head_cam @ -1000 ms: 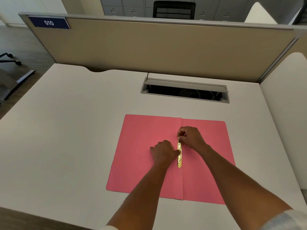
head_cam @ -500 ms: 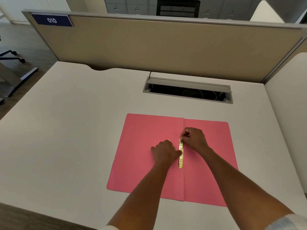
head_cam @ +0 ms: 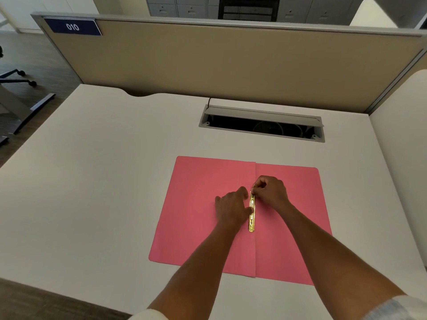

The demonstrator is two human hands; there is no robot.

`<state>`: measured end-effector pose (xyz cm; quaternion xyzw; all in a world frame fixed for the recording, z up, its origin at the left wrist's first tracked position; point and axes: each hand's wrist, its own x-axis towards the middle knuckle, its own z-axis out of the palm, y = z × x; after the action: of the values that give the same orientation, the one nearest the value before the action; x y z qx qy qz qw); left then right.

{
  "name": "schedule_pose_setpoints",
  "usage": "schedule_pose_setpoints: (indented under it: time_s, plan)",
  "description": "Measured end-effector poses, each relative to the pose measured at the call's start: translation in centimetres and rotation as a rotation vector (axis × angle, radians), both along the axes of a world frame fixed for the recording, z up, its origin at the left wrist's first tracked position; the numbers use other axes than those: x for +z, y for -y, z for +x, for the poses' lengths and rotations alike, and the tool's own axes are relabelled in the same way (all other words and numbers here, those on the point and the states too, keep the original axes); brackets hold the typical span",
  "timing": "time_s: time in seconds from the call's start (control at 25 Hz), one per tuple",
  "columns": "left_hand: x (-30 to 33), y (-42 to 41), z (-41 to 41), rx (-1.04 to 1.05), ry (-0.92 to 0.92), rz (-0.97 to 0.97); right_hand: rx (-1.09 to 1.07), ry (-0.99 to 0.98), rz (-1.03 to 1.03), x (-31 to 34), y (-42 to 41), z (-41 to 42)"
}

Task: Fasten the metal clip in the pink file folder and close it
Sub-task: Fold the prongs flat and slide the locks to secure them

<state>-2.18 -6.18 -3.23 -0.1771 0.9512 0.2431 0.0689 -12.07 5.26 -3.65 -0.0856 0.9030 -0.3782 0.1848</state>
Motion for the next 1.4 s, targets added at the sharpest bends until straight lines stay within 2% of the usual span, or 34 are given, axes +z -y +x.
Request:
schedule_pose_setpoints:
  time_s: [0.28, 0.52, 0.84, 1.08, 1.4]
  plan:
    - [-0.8, 0.2, 0.4, -0.249, -0.103, -0.254, -0.023, 0.050, 0.004, 0.3, 0.2, -0.2]
    - [-0.7, 0.3, 0.0, -0.336, -0.054, -0.364, -0.086, 0.060, -0.079, 0.1, -0.3, -0.1]
    - [-0.8, 0.2, -0.5, -0.377, -0.044, -0.408, -0.151, 0.018, -0.102, -0.4, -0.5, 0.2]
    - [-1.0, 0.3, -0.5, -0.379, -0.066, -0.400, -0.080, 0.009, -0.070, -0.2, -0.1, -0.3]
    - [-1.2, 0.5, -0.4, -0.378, -0.091, -0.380, -0.126, 0.155, -0.067, -0.1, 0.4, -1.2]
